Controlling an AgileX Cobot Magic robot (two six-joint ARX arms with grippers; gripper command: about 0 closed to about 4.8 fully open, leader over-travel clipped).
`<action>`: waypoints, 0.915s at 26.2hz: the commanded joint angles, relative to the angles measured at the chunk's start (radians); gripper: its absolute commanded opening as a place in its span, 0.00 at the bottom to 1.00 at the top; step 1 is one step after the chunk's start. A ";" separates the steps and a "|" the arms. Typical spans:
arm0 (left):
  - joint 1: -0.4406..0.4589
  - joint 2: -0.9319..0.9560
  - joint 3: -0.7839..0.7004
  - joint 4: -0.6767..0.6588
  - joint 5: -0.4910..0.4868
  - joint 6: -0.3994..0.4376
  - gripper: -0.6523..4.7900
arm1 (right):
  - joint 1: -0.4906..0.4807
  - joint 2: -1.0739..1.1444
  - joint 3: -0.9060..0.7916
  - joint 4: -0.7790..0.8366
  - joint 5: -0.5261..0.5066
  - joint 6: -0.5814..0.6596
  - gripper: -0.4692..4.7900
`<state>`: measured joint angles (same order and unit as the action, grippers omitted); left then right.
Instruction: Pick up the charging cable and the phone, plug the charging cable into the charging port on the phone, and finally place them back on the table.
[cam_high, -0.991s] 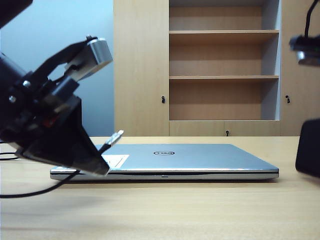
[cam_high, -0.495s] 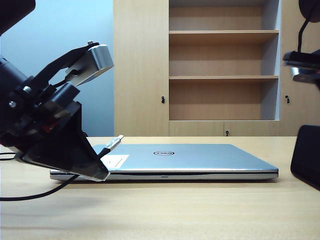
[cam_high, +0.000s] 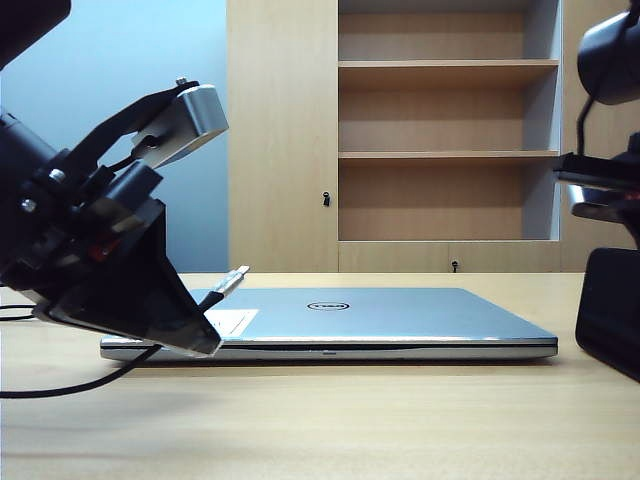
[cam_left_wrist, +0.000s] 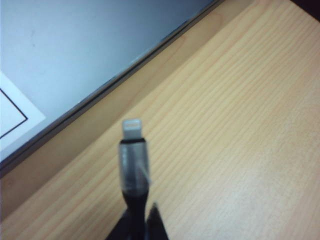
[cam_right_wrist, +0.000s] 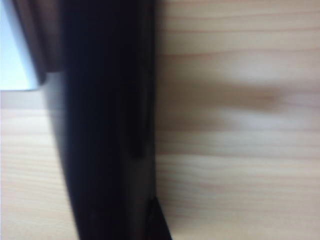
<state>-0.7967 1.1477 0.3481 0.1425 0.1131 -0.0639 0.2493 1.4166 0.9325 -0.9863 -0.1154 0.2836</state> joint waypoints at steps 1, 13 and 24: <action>-0.001 -0.003 0.002 0.012 0.003 0.003 0.11 | 0.001 -0.003 0.021 -0.019 0.006 0.004 0.08; -0.050 -0.003 0.002 -0.039 0.003 -0.080 0.11 | 0.001 -0.051 0.150 0.210 -0.397 0.013 0.08; -0.119 -0.002 0.002 -0.059 0.003 -0.203 0.11 | 0.012 -0.051 -0.003 0.693 -0.515 0.191 0.08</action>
<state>-0.9131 1.1477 0.3485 0.0776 0.1131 -0.2367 0.2535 1.3735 0.9489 -0.4217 -0.5911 0.4080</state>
